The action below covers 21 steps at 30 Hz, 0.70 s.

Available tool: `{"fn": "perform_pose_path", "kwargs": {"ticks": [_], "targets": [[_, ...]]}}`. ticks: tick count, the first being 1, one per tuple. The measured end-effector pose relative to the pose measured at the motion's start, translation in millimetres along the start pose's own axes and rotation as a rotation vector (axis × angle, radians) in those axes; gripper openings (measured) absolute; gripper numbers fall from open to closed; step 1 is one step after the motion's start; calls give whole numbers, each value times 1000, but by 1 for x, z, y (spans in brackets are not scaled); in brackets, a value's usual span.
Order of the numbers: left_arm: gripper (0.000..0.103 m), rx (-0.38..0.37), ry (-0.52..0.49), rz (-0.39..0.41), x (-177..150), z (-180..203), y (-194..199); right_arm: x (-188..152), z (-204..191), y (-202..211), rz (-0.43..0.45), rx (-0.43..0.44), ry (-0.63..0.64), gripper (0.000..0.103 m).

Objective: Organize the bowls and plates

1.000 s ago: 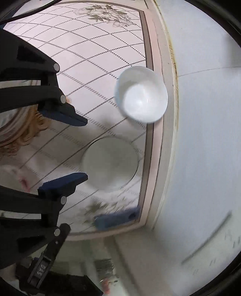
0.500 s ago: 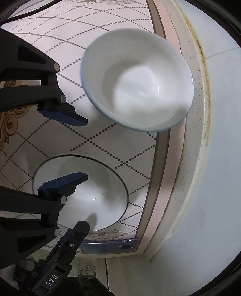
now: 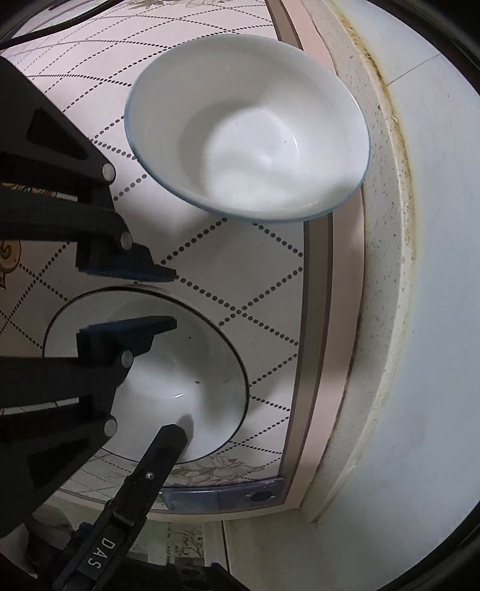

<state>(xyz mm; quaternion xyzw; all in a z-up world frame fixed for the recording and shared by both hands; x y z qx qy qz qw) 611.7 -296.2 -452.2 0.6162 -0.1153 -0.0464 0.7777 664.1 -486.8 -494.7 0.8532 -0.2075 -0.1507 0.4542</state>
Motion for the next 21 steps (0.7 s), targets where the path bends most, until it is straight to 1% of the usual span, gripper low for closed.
{"fn": "perform_pose_path", "kwargs": {"ticks": [2,4,8,13,21], "targets": [[12,16,-5,5,-1,1,1,-1,-4,-2,6,-10,22,16],[10,41,-9,7,-2,1,1,-2,-9,-1,23,-49,58,15],[10,52,-17,15,-6,3,4,-5,-11,-2,22,-57,75,15],[10,55,-36,41,-15,10,18,-14,-12,6,27,-56,84,15],[10,27,-70,75,-45,26,61,-42,-9,48,38,-16,87,15]]}}
Point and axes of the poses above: each gripper's, at about its wrist camera, not at the fingertips, and y roughly against the way its jaws point, z to its right, x to its top, the point moved 8 cm from there along -y, roughly the way its jaws point, and after that the axes turned 8 degrees about -y, right-handed, at the moved point
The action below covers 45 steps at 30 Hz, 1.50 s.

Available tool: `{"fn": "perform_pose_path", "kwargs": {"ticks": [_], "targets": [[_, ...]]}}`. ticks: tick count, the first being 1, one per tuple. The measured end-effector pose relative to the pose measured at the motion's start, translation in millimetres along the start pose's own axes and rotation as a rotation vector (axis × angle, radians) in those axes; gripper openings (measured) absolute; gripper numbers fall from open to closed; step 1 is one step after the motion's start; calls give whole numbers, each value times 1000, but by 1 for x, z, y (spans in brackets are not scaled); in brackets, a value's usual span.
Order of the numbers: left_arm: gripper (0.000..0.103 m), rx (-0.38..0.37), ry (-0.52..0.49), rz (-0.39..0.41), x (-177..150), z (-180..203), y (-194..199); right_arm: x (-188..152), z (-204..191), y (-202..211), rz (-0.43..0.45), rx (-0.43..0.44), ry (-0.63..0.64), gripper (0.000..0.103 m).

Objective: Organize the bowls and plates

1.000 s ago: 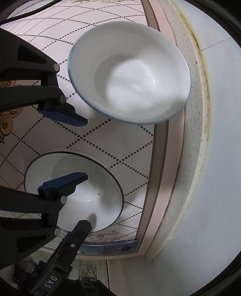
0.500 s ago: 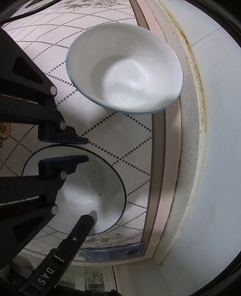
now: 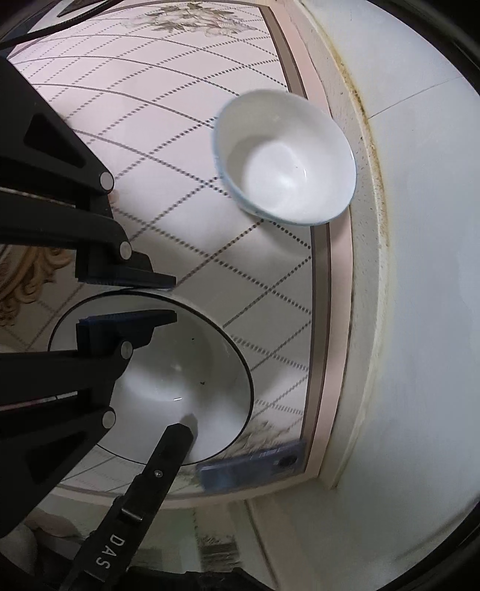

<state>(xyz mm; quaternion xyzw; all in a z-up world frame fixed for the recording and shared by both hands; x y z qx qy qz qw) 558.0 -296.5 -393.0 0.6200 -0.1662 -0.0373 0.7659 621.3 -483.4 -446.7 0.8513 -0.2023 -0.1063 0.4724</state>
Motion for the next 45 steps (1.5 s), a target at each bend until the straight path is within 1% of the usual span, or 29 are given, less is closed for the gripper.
{"fn": "perform_pose_path", "kwargs": {"ticks": [5,9,12,15,19,22,25,31,36,45], "targets": [[10,-20,-44,15,-20,23,26,-27,0,35,20,8,14,15],[10,-50,-82,8,-42,44,40,-56,12,66,31,3,12,15],[10,-83,-93,-9,-63,56,46,-78,20,82,22,-5,7,15],[10,-113,-110,-44,-87,68,48,-104,36,96,10,-21,-1,15],[10,-102,-154,-81,-114,85,38,-135,58,107,-10,-42,-25,15],[10,-96,-171,-109,-126,93,33,-152,75,105,-31,-56,-48,15],[10,-81,-188,-130,-137,96,26,-164,89,99,-55,-52,-78,15],[10,-43,-213,-159,-145,98,12,-178,103,87,-85,-52,-103,15],[10,-17,-226,-173,-149,97,3,-180,110,77,-100,-55,-119,15],[10,-8,-225,-176,-150,96,-1,-177,113,70,-110,-60,-133,15]]}}
Point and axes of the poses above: each gripper's, at about its wrist camera, not at the fingertips, and y roughly against the way its jaws point, z to its right, x to its top, the point moved 8 cm from there along -y, roughly the way its jaws point, and after that the axes turned 8 degrees about -y, right-handed, at the moved point
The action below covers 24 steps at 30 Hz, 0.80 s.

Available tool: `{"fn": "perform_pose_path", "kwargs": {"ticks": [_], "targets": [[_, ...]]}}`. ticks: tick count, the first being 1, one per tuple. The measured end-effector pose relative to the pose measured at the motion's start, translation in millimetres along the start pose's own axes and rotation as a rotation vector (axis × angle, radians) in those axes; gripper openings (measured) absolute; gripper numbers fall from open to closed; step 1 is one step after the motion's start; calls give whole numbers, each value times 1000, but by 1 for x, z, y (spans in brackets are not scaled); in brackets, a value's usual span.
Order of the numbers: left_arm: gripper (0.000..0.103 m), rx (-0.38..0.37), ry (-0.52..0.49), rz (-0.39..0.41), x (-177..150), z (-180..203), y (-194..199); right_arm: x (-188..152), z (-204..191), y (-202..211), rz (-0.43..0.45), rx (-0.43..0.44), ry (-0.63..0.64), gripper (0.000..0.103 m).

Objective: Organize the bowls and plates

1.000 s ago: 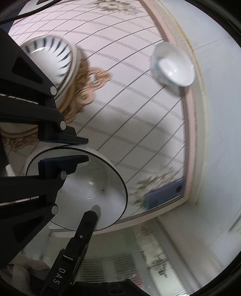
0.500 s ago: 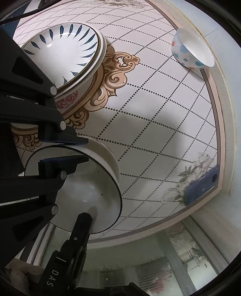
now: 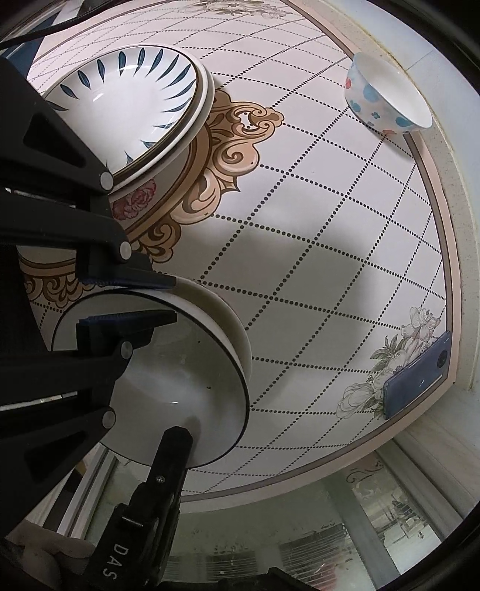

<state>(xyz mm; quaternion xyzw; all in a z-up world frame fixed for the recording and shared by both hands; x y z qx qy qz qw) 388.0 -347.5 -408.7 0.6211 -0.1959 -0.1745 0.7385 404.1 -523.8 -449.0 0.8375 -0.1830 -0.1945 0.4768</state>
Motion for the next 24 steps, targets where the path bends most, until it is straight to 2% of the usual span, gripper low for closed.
{"fn": "perform_pose_path", "kwargs": {"ticks": [14,24], "targets": [[10,6,-2,-11,0,1,-3,4,2,-4,-8,-10,-14,17],[10,-5,18,-32,-7,-1,0,-1,-1,0,0,-28,28,17]]}}
Point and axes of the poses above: each gripper's, at about its wrist camera, not at the fingertips, and y roughly against the way its jaws point, z to its right, x to its top, the point moved 8 cm from there along -y, roughly the way its jaws point, and after that the axes turned 8 degrees about -y, right-handed, at the moved point
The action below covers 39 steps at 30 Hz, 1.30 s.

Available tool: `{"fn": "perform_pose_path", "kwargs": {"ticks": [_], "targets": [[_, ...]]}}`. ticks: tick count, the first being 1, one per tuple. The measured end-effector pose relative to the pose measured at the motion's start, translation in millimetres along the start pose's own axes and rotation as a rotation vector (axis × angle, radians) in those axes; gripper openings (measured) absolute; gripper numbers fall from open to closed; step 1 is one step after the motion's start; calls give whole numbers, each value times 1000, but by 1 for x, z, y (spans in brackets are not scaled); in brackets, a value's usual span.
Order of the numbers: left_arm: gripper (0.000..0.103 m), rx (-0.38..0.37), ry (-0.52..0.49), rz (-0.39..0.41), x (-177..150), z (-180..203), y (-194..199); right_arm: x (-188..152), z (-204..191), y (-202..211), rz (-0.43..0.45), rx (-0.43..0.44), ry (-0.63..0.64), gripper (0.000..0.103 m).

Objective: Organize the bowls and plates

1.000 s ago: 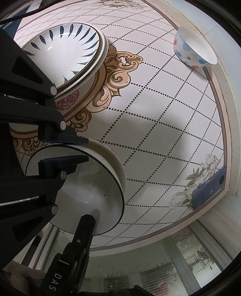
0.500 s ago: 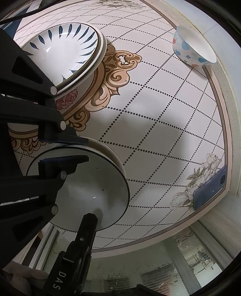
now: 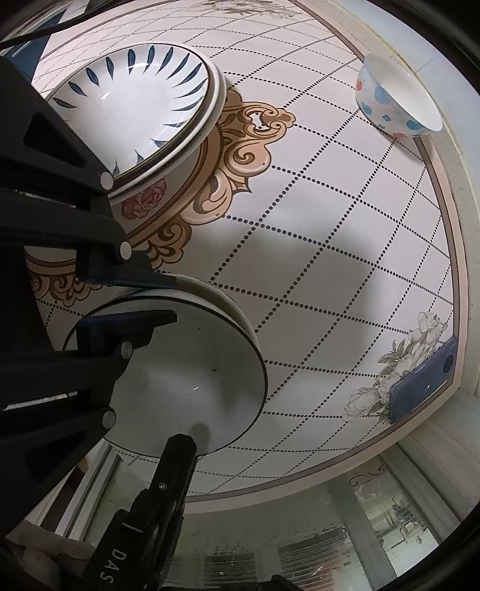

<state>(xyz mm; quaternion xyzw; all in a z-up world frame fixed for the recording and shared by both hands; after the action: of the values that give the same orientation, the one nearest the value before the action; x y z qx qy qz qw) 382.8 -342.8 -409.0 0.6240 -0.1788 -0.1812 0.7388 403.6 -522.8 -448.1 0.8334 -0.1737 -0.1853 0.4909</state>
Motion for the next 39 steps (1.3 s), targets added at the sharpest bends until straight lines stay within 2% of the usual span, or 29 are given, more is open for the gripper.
{"fn": "perform_pose_path", "kwargs": {"ticks": [4,11,15,19,20,21,22,23,27,32,36,39], "targets": [[10,35,-9,-2,-2,-3,3,-6,-4,2,8,-36,53,17],[10,21,-1,5,-1,-6,6,-12,-3,1,-7,-23,50,17],[10,36,-12,58,3,-11,30,-5,-12,17,16,-15,61,17],[11,12,30,119,18,-29,60,15,-35,39,56,0,93,18],[11,5,50,138,23,-36,68,23,-46,42,62,9,104,26],[12,-6,77,163,32,-47,77,28,-53,43,65,14,110,33],[18,-20,107,189,41,-60,85,38,-65,44,71,24,119,47],[24,-29,135,213,50,-72,92,46,-76,42,75,36,128,54],[25,6,275,279,88,-149,105,89,-137,21,67,110,160,55],[25,35,456,264,117,-246,86,144,-206,-31,60,155,180,55],[25,-54,551,208,132,-294,56,181,-244,-81,38,133,189,55],[25,-96,574,183,141,-311,36,195,-262,-109,17,136,180,55]]}}
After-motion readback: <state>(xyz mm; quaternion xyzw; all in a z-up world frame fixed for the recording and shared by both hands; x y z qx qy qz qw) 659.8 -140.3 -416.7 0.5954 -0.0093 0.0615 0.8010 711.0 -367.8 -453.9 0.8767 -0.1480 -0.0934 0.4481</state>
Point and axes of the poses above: each gripper's, at about its wrist camera, not at the fingertips, and y roughly against the way its jaws point, z to its right, x to its top, the point moved 8 cm from there along -y, roughly the way its jaws point, and after that the axes turned 8 degrees about -y, right-handed, at the moved point
